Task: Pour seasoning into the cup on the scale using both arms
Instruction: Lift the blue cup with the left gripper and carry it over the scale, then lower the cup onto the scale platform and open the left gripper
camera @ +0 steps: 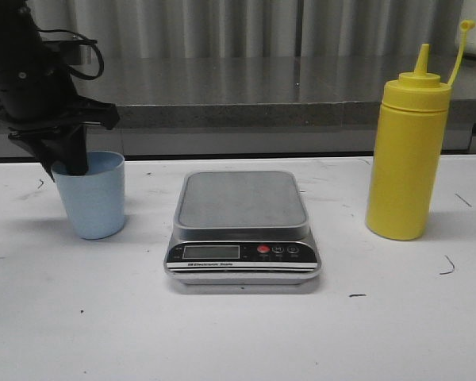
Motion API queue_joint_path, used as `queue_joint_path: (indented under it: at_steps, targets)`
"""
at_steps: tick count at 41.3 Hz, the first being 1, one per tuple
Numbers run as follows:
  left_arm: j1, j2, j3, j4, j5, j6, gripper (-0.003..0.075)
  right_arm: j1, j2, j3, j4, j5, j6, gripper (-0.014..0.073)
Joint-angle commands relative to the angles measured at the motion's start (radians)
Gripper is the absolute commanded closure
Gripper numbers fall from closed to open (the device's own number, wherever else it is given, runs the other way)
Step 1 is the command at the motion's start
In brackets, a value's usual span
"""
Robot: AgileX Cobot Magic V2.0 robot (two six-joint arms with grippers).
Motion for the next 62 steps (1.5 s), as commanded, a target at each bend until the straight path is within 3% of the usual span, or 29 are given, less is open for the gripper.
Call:
queue_joint_path:
  at_steps: [1, 4, 15, 22, 36, 46, 62]
  targets:
    - [-0.003, -0.060, -0.034, -0.005, 0.000, 0.001, 0.0704, 0.002, 0.009, -0.029, -0.009, -0.072, -0.010, 0.0118]
    - [-0.003, -0.076, -0.048, -0.005, 0.025, 0.001, 0.0739, 0.002, 0.009, -0.029, -0.009, -0.072, -0.010, 0.0118]
    - [-0.015, -0.155, -0.187, -0.007, 0.158, 0.001, 0.0740, 0.002, 0.009, -0.029, -0.009, -0.072, -0.010, 0.0118]
    - [-0.060, -0.173, -0.291, -0.092, 0.201, 0.001, 0.0740, 0.002, 0.009, -0.029, -0.009, -0.072, -0.010, 0.0118]
    - [-0.225, -0.132, -0.319, -0.098, 0.091, 0.001, 0.0740, 0.002, 0.009, -0.029, -0.009, -0.072, -0.010, 0.0118]
    - [-0.346, -0.052, -0.328, 0.052, 0.073, 0.001, 0.0740, 0.002, 0.009, -0.029, -0.009, -0.072, -0.010, 0.0118]
    - [-0.360, 0.011, -0.332, 0.059, 0.024, 0.001, 0.0740, 0.002, 0.009, -0.029, -0.009, -0.072, -0.010, 0.0118]
